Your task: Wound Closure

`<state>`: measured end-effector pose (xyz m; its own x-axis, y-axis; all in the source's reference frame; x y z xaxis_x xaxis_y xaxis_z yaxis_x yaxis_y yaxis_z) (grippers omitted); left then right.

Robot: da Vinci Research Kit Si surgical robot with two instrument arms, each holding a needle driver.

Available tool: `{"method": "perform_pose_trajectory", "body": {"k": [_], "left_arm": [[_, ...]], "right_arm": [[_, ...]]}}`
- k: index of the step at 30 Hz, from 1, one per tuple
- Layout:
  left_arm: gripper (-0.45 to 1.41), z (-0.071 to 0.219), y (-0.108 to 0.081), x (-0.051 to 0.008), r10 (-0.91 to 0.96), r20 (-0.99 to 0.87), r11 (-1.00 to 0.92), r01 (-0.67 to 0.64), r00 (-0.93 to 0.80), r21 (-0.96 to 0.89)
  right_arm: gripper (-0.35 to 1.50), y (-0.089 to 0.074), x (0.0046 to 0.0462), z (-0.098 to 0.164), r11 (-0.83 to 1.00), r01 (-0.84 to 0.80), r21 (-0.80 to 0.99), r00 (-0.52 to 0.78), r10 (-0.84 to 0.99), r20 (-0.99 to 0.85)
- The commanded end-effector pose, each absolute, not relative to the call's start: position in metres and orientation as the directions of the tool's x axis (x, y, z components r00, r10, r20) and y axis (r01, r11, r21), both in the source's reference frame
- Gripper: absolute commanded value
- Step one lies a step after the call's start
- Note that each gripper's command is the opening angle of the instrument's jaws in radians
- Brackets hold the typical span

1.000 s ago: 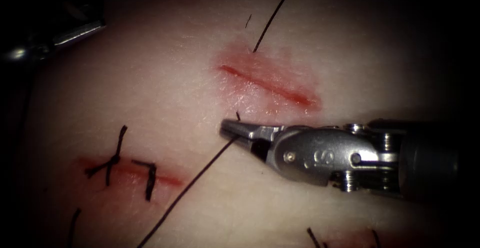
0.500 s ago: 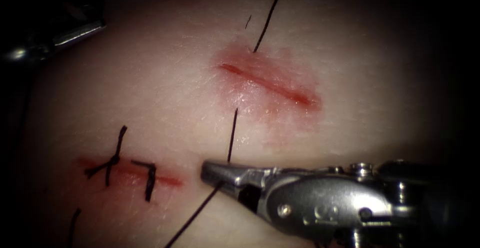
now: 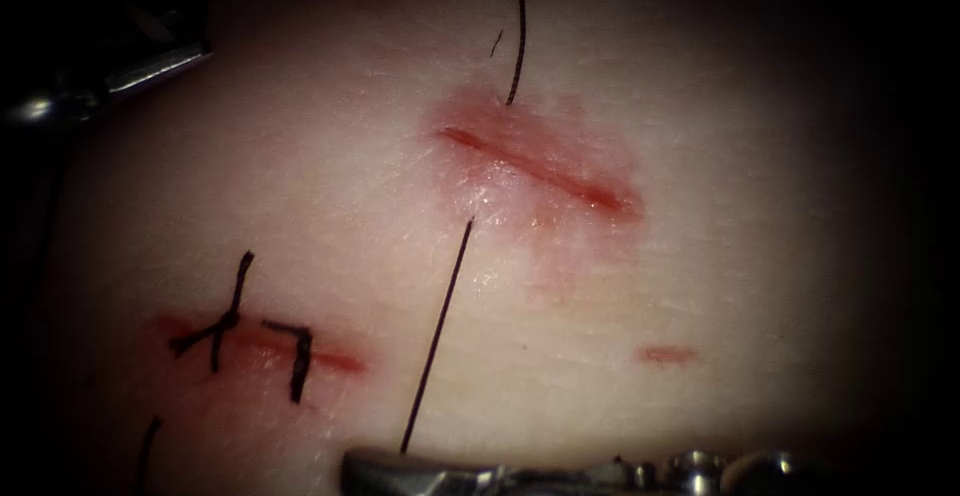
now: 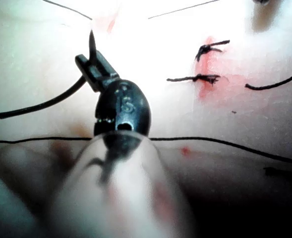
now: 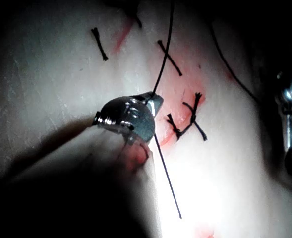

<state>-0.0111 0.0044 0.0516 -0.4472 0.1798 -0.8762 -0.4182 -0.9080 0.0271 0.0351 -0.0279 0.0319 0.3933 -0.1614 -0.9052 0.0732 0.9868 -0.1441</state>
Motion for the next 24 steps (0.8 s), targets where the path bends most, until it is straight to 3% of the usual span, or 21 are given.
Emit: {"method": "perform_pose_trajectory", "body": {"k": [1, 20, 23, 24], "left_arm": [[-0.45, 0.0522, 0.0043, -0.0116, 0.179, -0.877, -0.908, -0.418, -0.446, 0.027], [-0.45, 0.0523, 0.0042, -0.0117, 0.179, -0.875, -0.908, -0.418, -0.449, 0.028], [-0.45, 0.0523, 0.0041, -0.0117, 0.179, -0.875, -0.908, -0.418, -0.449, 0.029], [-0.45, 0.0523, 0.0041, -0.0117, 0.179, -0.875, -0.908, -0.418, -0.449, 0.029]], "right_arm": [[-0.35, -0.0284, 0.0362, 0.0314, 0.986, 0.079, -0.145, 0.383, -0.165, -0.909], [-0.35, -0.0308, 0.0377, 0.0297, 0.986, 0.137, -0.091, 0.312, -0.130, -0.941], [0.24, -0.0295, 0.0369, 0.0295, 0.994, 0.052, -0.099, 0.304, -0.111, -0.946], [0.59, -0.0287, 0.0365, 0.0294, 0.995, 0.026, -0.100, 0.298, -0.103, -0.949]]}}
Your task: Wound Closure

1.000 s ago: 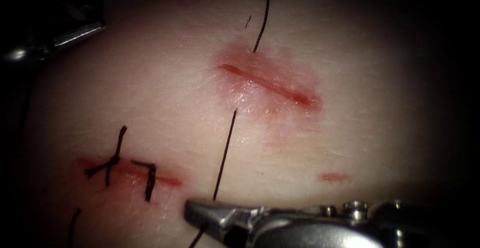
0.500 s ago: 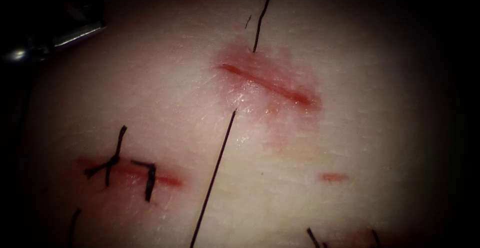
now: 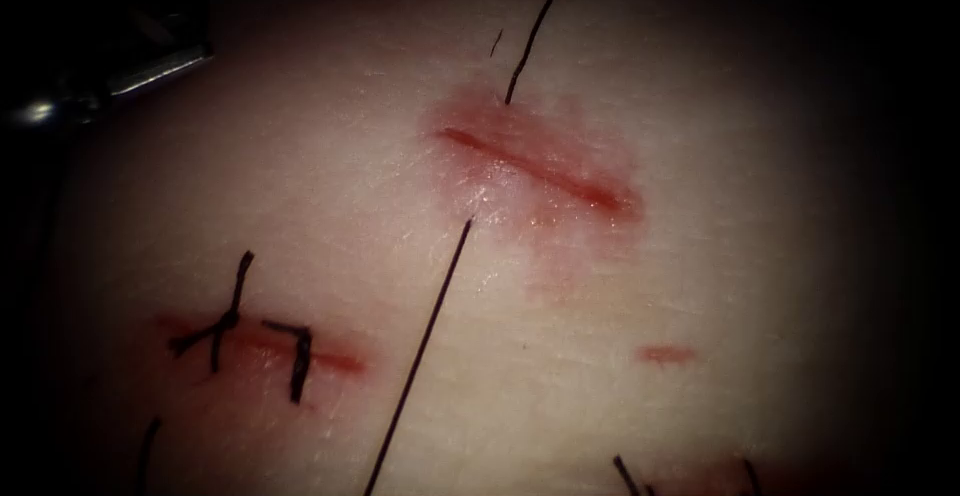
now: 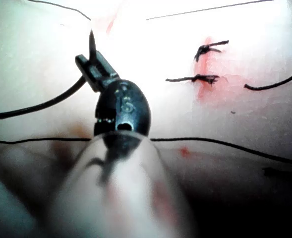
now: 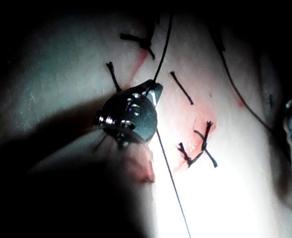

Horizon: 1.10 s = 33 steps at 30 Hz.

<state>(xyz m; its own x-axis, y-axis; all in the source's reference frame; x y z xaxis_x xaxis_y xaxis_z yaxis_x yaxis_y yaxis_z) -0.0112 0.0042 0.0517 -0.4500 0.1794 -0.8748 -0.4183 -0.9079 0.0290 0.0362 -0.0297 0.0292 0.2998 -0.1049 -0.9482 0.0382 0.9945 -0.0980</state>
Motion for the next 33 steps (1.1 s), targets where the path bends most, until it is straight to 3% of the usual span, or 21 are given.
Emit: {"method": "perform_pose_trajectory", "body": {"k": [1, 4, 7, 18, 22, 28, 33], "left_arm": [[-0.45, 0.052, 0.004, -0.0117, 0.179, -0.875, -0.908, -0.418, -0.449, 0.029], [-0.45, 0.052, 0.004, -0.0117, 0.181, -0.870, -0.910, -0.414, -0.458, 0.028], [-0.45, 0.052, 0.004, -0.0117, 0.181, -0.870, -0.910, -0.414, -0.458, 0.028], [-0.45, 0.052, 0.004, -0.0116, 0.181, -0.870, -0.911, -0.412, -0.458, 0.028], [-0.45, 0.052, 0.004, -0.0116, 0.181, -0.870, -0.911, -0.412, -0.458, 0.028], [-0.45, 0.052, 0.004, -0.0116, 0.181, -0.870, -0.911, -0.412, -0.458, 0.028], [-0.45, 0.052, 0.004, -0.0116, 0.180, -0.870, -0.910, -0.413, -0.458, 0.028]], "right_arm": [[0.79, -0.028, 0.0361, 0.029, 0.995, 0.005, -0.101, 0.295, -0.097, -0.950], [1.18, -0.025, 0.0343, 0.029, 0.994, -0.058, -0.092, 0.309, -0.070, -0.949], [1.30, -0.023, 0.0333, 0.030, 0.992, -0.072, -0.107, 0.330, -0.078, -0.941], [1.33, -0.019, 0.0313, 0.032, 0.986, -0.099, -0.138, 0.362, -0.093, -0.927], [1.48, -0.019, 0.0305, 0.034, 0.980, -0.124, -0.154, 0.391, -0.094, -0.916], [1.48, -0.019, 0.0302, 0.035, 0.976, -0.115, -0.187, 0.491, -0.108, -0.864], [1.45, -0.018, 0.0306, 0.037, 0.976, -0.108, -0.187, 0.495, -0.111, -0.862]]}}
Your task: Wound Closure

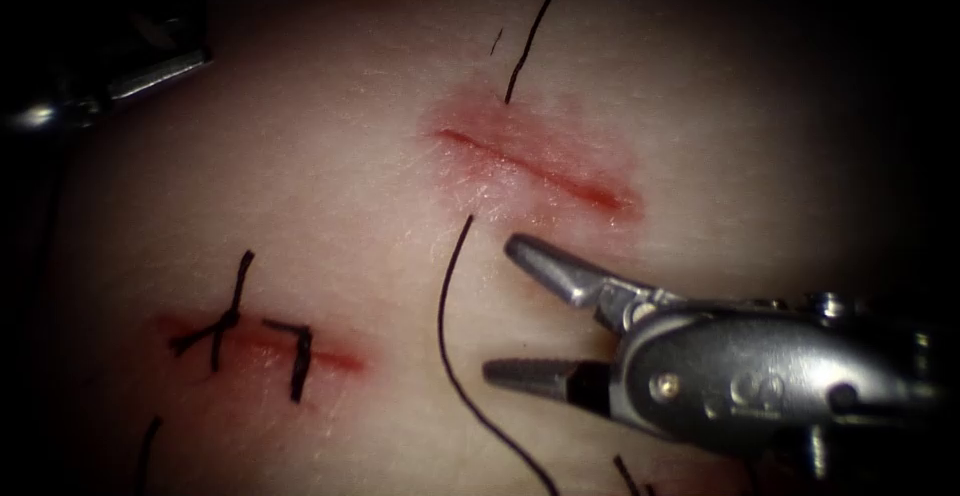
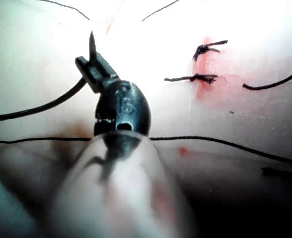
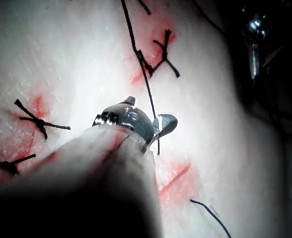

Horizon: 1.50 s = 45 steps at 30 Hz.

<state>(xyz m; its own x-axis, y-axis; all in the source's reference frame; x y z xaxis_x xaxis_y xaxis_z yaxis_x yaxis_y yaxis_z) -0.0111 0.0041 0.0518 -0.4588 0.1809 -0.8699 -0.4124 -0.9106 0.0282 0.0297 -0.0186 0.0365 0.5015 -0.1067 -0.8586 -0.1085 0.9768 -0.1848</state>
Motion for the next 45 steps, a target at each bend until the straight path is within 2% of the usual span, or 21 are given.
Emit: {"method": "perform_pose_trajectory", "body": {"k": [1, 14, 15, 16, 17, 19, 27, 45], "left_arm": [[-0.45, 0.052, 0.004, -0.0116, 0.180, -0.870, -0.910, -0.413, -0.458, 0.028], [-0.45, 0.052, 0.004, -0.0117, 0.180, -0.870, -0.910, -0.413, -0.458, 0.029], [-0.45, 0.052, 0.004, -0.0117, 0.180, -0.870, -0.910, -0.413, -0.458, 0.029], [-0.45, 0.052, 0.004, -0.0117, 0.180, -0.870, -0.910, -0.413, -0.458, 0.029], [-0.45, 0.052, 0.004, -0.0117, 0.180, -0.870, -0.910, -0.413, -0.458, 0.029], [-0.45, 0.052, 0.004, -0.0117, 0.181, -0.870, -0.910, -0.413, -0.458, 0.029], [-0.45, 0.052, 0.004, -0.0117, 0.180, -0.870, -0.910, -0.413, -0.458, 0.029], [-0.45, 0.052, 0.004, -0.0118, 0.179, -0.871, -0.910, -0.413, -0.458, 0.030]], "right_arm": [[1.45, -0.018, 0.0306, 0.037, 0.976, -0.108, -0.187, 0.495, -0.111, -0.862], [1.30, -0.017, 0.0332, 0.046, 0.985, -0.105, -0.138, 0.505, -0.067, -0.861], [1.20, -0.017, 0.0332, 0.047, 0.985, -0.109, -0.133, 0.506, -0.060, -0.860], [0.79, -0.017, 0.0328, 0.047, 0.986, -0.112, -0.124, 0.501, -0.051, -0.864], [0.79, -0.017, 0.0328, 0.047, 0.986, -0.112, -0.124, 0.501, -0.051, -0.864], [-0.35, -0.017, 0.0319, 0.047, 0.988, -0.097, -0.122, 0.501, -0.058, -0.864], [-0.35, -0.017, 0.0312, 0.044, 0.988, -0.097, -0.121, 0.497, -0.057, -0.866], [-0.35, -0.023, 0.0334, 0.037, 0.989, 0.007, -0.148, 0.444, -0.136, -0.886]]}}
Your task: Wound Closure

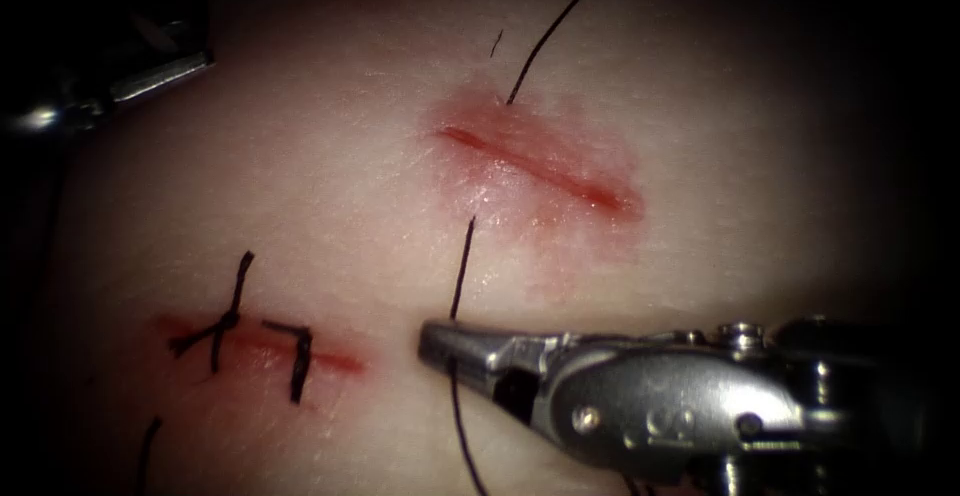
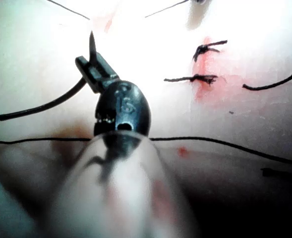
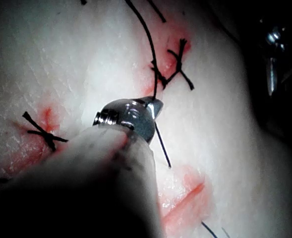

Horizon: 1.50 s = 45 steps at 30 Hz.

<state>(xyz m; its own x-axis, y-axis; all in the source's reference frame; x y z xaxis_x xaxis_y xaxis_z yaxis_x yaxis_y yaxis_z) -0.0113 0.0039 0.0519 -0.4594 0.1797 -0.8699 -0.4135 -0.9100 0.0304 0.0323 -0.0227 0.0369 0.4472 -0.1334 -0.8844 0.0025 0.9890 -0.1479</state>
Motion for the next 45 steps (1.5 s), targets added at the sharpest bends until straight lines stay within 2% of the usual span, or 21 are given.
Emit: {"method": "perform_pose_trajectory", "body": {"k": [1, 20, 30, 31, 32, 33, 34, 36, 37, 45], "left_arm": [[-0.45, 0.052, 0.004, -0.0118, 0.179, -0.871, -0.910, -0.413, -0.458, 0.030], [-0.45, 0.052, 0.004, -0.0118, 0.179, -0.871, -0.910, -0.413, -0.458, 0.030], [-0.45, 0.052, 0.004, -0.0117, 0.179, -0.871, -0.910, -0.413, -0.458, 0.030], [-0.45, 0.052, 0.004, -0.0117, 0.179, -0.871, -0.910, -0.412, -0.458, 0.030], [-0.45, 0.052, 0.004, -0.0117, 0.179, -0.871, -0.910, -0.412, -0.458, 0.030], [-0.45, 0.052, 0.004, -0.0117, 0.179, -0.871, -0.911, -0.412, -0.458, 0.030], [-0.45, 0.052, 0.004, -0.0117, 0.179, -0.871, -0.911, -0.412, -0.458, 0.030], [-0.45, 0.052, 0.004, -0.0117, 0.179, -0.871, -0.911, -0.412, -0.458, 0.030], [-0.45, 0.052, 0.004, -0.0117, 0.179, -0.871, -0.911, -0.412, -0.458, 0.030], [-0.45, 0.052, 0.004, -0.0117, 0.178, -0.871, -0.911, -0.412, -0.457, 0.030]], "right_arm": [[-0.35, -0.023, 0.0335, 0.036, 0.989, 0.020, -0.143, 0.441, -0.137, -0.887], [-0.35, -0.030, 0.0350, 0.030, 0.975, 0.187, -0.119, 0.373, -0.182, -0.910], [-0.32, -0.033, 0.0352, 0.028, 0.962, 0.252, -0.101, 0.290, -0.175, -0.941], [0.12, -0.032, 0.0352, 0.028, 0.967, 0.234, -0.101, 0.281, -0.166, -0.945], [0.47, -0.032, 0.0351, 0.028, 0.974, 0.208, -0.095, 0.270, -0.150, -0.951], [1.03, -0.030, 0.0347, 0.028, 0.984, 0.148, -0.103, 0.253, -0.138, -0.958], [1.18, -0.029, 0.0344, 0.027, 0.987, 0.124, -0.102, 0.253, -0.131, -0.959], [1.40, -0.027, 0.0337, 0.027, 0.993, 0.062, -0.100, 0.248, -0.112, -0.962], [1.45, -0.026, 0.0334, 0.027, 0.995, 0.035, -0.091, 0.250, -0.097, -0.963], [1.48, -0.019, 0.0309, 0.029, 0.979, -0.044, -0.197, 0.326, -0.172, -0.930]]}}
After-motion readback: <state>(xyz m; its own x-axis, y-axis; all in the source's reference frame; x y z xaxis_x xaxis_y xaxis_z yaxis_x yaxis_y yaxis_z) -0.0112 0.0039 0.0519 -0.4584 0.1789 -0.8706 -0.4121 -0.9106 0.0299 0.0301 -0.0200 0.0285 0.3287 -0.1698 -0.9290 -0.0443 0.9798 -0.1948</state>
